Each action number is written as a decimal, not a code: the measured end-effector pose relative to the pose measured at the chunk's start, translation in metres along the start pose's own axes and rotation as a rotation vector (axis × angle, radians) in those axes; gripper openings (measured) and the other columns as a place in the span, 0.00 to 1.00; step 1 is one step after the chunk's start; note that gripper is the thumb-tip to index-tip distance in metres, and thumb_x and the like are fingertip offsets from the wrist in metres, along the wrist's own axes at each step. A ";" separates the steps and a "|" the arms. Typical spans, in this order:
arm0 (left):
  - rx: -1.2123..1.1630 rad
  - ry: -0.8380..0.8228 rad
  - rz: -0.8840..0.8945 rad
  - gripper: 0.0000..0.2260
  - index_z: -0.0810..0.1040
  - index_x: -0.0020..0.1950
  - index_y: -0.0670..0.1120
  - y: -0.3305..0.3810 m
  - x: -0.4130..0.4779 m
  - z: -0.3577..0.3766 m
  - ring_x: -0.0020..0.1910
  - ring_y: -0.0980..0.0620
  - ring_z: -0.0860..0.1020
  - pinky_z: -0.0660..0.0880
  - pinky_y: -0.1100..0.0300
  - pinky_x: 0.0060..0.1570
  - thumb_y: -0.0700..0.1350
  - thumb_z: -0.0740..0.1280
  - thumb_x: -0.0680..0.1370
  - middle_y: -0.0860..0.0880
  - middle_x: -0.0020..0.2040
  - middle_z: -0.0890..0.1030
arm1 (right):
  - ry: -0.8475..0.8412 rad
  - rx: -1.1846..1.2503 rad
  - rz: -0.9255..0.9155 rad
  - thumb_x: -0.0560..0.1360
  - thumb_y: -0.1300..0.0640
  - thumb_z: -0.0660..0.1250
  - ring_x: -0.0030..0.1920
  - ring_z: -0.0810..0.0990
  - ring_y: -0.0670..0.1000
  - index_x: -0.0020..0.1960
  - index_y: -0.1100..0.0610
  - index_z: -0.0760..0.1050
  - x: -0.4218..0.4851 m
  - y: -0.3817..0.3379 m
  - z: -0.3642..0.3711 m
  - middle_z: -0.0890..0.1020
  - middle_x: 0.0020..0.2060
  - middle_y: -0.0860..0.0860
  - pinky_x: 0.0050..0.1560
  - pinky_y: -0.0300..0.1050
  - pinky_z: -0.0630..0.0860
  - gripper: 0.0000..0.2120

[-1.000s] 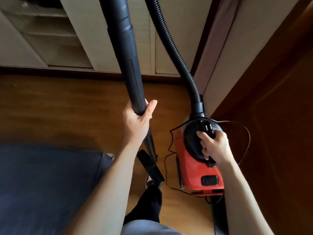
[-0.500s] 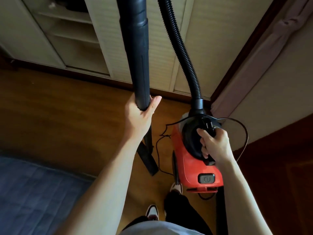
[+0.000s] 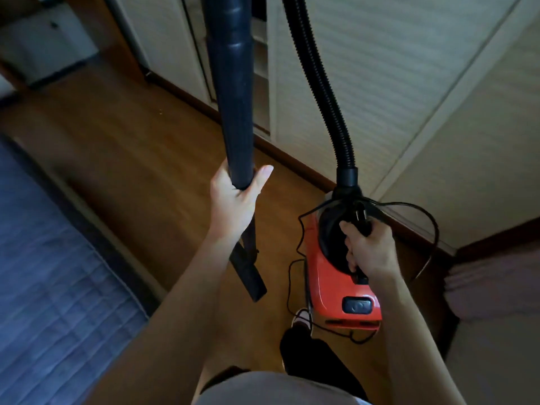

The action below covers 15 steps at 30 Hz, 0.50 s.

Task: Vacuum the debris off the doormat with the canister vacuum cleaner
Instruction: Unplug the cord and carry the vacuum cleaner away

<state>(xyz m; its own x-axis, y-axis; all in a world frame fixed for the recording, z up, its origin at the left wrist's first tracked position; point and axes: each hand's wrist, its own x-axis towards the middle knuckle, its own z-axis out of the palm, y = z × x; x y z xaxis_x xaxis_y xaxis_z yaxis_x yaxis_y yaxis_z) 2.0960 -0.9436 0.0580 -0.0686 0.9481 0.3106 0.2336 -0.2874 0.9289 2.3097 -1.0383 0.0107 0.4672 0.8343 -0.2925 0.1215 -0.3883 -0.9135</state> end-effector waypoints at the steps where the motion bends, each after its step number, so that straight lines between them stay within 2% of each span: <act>1: 0.010 0.028 -0.057 0.11 0.77 0.46 0.38 -0.001 0.012 0.004 0.36 0.48 0.80 0.76 0.66 0.41 0.44 0.74 0.75 0.40 0.38 0.80 | -0.044 -0.008 0.000 0.80 0.58 0.67 0.19 0.70 0.52 0.39 0.56 0.70 0.021 -0.006 0.003 0.73 0.21 0.50 0.25 0.45 0.68 0.12; 4: 0.114 0.109 -0.124 0.11 0.76 0.44 0.45 -0.005 0.046 0.006 0.37 0.54 0.79 0.76 0.67 0.41 0.51 0.73 0.76 0.47 0.38 0.79 | -0.143 -0.060 -0.018 0.80 0.57 0.67 0.18 0.70 0.54 0.39 0.56 0.71 0.077 -0.028 0.017 0.73 0.21 0.52 0.26 0.46 0.69 0.12; 7: 0.193 0.213 -0.117 0.09 0.73 0.42 0.50 -0.002 0.069 -0.001 0.36 0.62 0.77 0.74 0.71 0.40 0.49 0.71 0.77 0.51 0.38 0.77 | -0.221 -0.108 -0.046 0.80 0.55 0.67 0.19 0.71 0.55 0.39 0.56 0.70 0.113 -0.052 0.042 0.74 0.22 0.54 0.27 0.46 0.70 0.12; 11: 0.214 0.321 -0.106 0.09 0.74 0.43 0.44 -0.008 0.095 -0.019 0.34 0.61 0.76 0.74 0.71 0.38 0.46 0.72 0.77 0.50 0.36 0.78 | -0.330 -0.114 -0.062 0.80 0.56 0.67 0.18 0.68 0.53 0.38 0.57 0.69 0.148 -0.077 0.077 0.72 0.23 0.54 0.27 0.47 0.70 0.14; 15: 0.226 0.413 -0.155 0.09 0.74 0.42 0.47 -0.025 0.114 -0.046 0.34 0.64 0.77 0.74 0.71 0.38 0.44 0.72 0.77 0.53 0.36 0.77 | -0.418 -0.132 -0.064 0.80 0.57 0.67 0.18 0.66 0.52 0.38 0.58 0.68 0.174 -0.093 0.121 0.70 0.22 0.53 0.25 0.45 0.68 0.14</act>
<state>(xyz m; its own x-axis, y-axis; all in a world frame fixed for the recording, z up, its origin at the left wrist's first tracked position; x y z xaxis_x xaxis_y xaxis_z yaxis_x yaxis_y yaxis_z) 2.0373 -0.8346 0.0792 -0.4874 0.8309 0.2683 0.3915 -0.0667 0.9177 2.2739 -0.8099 0.0112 0.0637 0.9344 -0.3505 0.2622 -0.3545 -0.8975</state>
